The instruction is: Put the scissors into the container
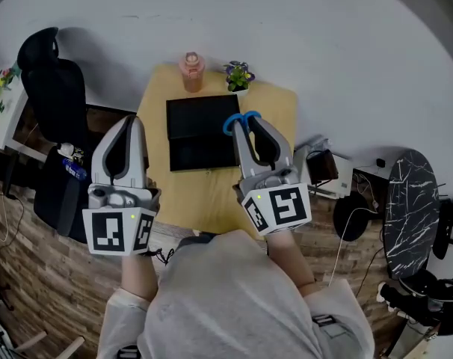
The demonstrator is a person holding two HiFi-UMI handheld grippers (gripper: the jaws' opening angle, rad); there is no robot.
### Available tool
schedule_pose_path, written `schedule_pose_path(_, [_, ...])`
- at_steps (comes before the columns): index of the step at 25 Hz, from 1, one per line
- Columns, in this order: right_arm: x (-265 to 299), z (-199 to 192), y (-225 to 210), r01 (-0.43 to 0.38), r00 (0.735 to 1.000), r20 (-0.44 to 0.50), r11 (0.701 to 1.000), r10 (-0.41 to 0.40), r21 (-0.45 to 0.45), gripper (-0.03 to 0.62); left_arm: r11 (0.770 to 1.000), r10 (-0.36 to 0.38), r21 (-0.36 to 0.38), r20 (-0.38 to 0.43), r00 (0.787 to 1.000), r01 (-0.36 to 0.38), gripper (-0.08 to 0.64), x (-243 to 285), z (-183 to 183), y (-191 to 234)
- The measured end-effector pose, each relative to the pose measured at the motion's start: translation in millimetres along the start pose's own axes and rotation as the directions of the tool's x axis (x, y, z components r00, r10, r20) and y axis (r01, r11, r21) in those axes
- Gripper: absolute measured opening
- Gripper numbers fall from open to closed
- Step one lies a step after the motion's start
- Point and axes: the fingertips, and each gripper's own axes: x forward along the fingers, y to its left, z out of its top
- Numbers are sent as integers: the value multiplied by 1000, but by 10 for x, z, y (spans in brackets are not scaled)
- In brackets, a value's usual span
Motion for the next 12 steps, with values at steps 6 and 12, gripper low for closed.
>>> schedule_pose_path(6, [216,-413,41,-5,996,-89,1000,3,-25,74,999,-19,-37,-38,999,17,60,180,-256,168])
schedule_pose_path(12, [347,-865,138,-69,978,-203,993,48,-96,73,997,-32,-66,-68,997,28,60,285,-445,268])
